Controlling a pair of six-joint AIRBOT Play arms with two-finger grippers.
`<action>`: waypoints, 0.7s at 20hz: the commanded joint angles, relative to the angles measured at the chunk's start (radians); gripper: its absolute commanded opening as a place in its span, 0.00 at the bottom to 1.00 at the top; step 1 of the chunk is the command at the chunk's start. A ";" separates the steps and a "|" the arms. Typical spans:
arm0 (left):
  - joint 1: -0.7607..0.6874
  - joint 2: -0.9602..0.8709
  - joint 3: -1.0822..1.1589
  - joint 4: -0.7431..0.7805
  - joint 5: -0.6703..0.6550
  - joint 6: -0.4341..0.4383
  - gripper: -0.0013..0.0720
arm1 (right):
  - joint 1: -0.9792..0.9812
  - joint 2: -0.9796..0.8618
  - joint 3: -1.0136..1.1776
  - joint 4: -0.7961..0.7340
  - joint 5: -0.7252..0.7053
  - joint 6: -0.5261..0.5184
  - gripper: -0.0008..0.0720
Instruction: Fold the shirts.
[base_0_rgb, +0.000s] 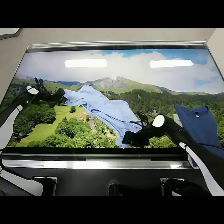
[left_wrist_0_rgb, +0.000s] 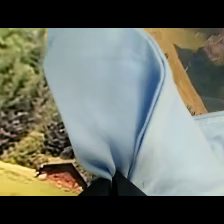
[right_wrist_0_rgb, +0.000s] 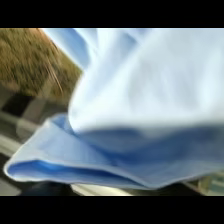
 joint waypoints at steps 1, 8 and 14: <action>0.000 0.048 0.002 -0.003 -0.021 0.074 0.07 | 0.050 -0.031 0.001 0.022 -0.217 0.069 0.26; 0.005 0.182 0.005 0.006 -0.056 0.140 0.06 | 0.023 0.066 0.120 -0.154 -0.112 0.085 0.07; 0.010 0.569 0.225 0.007 0.105 0.235 0.06 | -0.173 0.362 0.615 -0.772 -0.091 0.229 0.07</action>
